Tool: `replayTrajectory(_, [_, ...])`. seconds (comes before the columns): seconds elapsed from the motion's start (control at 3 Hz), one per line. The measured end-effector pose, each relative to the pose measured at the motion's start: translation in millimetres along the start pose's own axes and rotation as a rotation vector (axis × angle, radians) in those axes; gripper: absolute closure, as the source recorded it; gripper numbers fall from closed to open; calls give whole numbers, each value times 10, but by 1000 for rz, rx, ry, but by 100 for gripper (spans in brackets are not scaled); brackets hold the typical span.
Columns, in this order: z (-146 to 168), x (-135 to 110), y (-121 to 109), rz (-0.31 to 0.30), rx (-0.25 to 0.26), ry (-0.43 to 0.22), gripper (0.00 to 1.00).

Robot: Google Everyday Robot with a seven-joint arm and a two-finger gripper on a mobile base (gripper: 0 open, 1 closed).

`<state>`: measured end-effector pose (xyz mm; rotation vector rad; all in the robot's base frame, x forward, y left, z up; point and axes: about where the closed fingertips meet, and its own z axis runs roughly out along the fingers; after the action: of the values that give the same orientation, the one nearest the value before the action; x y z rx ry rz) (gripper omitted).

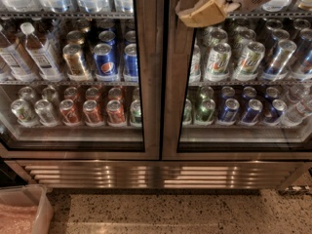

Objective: Open right fridge door

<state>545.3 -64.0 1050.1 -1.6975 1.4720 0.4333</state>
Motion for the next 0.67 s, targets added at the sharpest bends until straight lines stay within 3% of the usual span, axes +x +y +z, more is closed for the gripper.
replayTrajectory(0.67, [-7, 19, 25, 2, 3, -3, 100])
